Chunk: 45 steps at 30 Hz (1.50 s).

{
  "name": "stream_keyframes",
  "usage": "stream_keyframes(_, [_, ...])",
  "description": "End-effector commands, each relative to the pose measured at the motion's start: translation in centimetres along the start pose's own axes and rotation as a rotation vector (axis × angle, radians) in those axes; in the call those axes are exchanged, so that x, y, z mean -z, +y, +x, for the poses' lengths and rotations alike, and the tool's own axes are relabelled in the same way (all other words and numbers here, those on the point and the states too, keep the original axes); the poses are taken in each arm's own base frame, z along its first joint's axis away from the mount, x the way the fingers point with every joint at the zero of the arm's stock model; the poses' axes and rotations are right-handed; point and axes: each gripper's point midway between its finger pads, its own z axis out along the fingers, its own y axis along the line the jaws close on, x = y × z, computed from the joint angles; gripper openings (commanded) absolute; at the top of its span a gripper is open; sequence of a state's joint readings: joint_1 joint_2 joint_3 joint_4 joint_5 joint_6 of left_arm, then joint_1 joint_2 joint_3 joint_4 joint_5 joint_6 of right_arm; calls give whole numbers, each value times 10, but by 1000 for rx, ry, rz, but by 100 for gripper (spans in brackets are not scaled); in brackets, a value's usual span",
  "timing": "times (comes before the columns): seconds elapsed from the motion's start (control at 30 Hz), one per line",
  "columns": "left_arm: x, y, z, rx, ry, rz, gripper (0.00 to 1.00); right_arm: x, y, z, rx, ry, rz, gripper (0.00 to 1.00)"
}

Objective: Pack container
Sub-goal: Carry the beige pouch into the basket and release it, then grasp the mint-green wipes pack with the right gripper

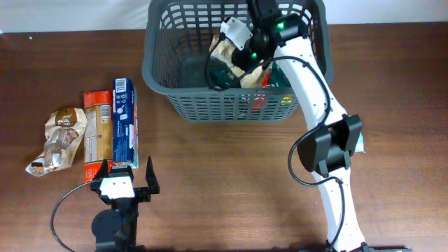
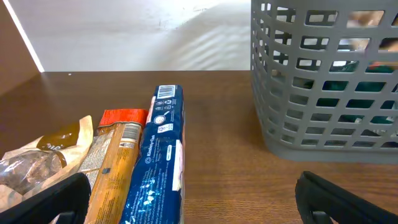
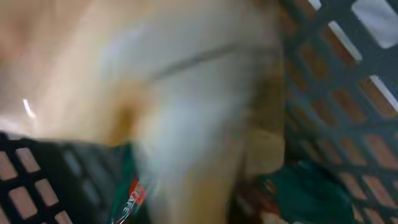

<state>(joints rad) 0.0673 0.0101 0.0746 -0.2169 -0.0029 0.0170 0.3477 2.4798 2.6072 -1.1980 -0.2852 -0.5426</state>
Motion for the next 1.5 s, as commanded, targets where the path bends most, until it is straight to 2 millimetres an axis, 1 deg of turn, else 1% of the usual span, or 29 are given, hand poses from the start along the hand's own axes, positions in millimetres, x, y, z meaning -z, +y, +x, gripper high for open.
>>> stream_keyframes(0.0, [-1,-2,3,5,2,9,99,30,-13,-15,-33,-36,94,67])
stream_keyframes(0.03, [-1,-2,3,5,2,9,99,39,-16,-16,-65,-36,127,70])
stream_keyframes(0.07, [-1,-2,3,5,2,9,99,50,-18,-18,-82,-38,150,76])
stream_keyframes(0.1, [-1,-2,3,5,2,9,99,65,-19,-21,-89,-46,173,76])
stream_keyframes(0.13, [-1,-2,3,5,2,9,99,85,-18,-26,-85,-61,199,76])
stream_keyframes(0.2, [-1,-2,3,5,2,9,99,132,-20,-35,-76,-98,283,76])
stream_keyframes(0.27, [-1,-2,3,5,2,9,99,183,-21,-43,-86,-157,371,76])
stream_keyframes(0.3, [-1,-2,3,5,2,9,99,212,-22,-45,-105,-198,416,76])
stream_keyframes(0.33, [-1,-2,3,5,2,9,99,242,-23,-45,-122,-236,461,76])
stream_keyframes(0.4, [-1,-2,3,5,2,9,99,291,-29,-38,-154,-294,533,76])
stream_keyframes(0.43, [-1,-2,3,5,2,9,99,319,-34,-30,-192,-328,572,76])
stream_keyframes(0.5, [-1,-2,3,5,2,9,99,358,-50,-7,-276,-360,644,76])
stream_keyframes(0.53, [-1,-2,3,5,2,9,99,384,-70,23,-373,-362,709,76])
stream_keyframes(0.57, [-1,-2,3,5,2,9,99,400,-86,48,-459,-354,752,76])
stream_keyframes(0.63, [-1,-2,2,5,1,9,99,419,-115,96,-612,-340,813,80])
stream_keyframes(0.67, [-1,-2,3,5,2,9,99,421,-129,123,-683,-321,824,81])
stream_keyframes(0.7, [-1,-2,3,5,2,9,99,418,-139,146,-733,-298,819,80])
stream_keyframes(0.73, [-1,-2,3,5,2,9,99,411,-148,170,-788,-268,798,81])
stream_keyframes(0.8, [-1,-2,3,5,2,9,99,380,-162,221,-944,-213,714,80])
stream_keyframes(0.83, [-1,-2,3,5,2,9,99,360,-164,240,-1010,-189,658,80])
stream_keyframes(0.87, [-1,-2,3,5,2,9,99,325,-162,271,-1094,-131,567,80])
stream_keyframes(0.9, [-1,-2,3,5,2,9,99,300,-157,291,-1141,-83,509,80])
stream_keyframes(0.97, [-1,-2,3,5,2,9,99,255,-142,320,-1203,5,411,81])
stream_keyframes(1.03, [-1,-2,3,5,2,9,99,218,-127,338,-1219,74,342,82])
stream_keyframes(1.13, [-1,-2,3,5,2,9,99,172,-106,352,-1166,149,264,86])
stream_keyframes(1.27, [-1,-2,3,5,2,9,99,137,-88,358,-1091,192,211,90])
stream_keyframes(1.3, [-1,-2,3,5,2,9,99,131,-84,360,-1073,198,203,92])
stream_keyframes(1.43, [-1,-2,3,5,2,9,99,113,-72,366,-1038,218,177,92])
stream_keyframes(1.47, [-1,-2,3,5,2,9,99,105,-66,370,-1030,229,164,92])
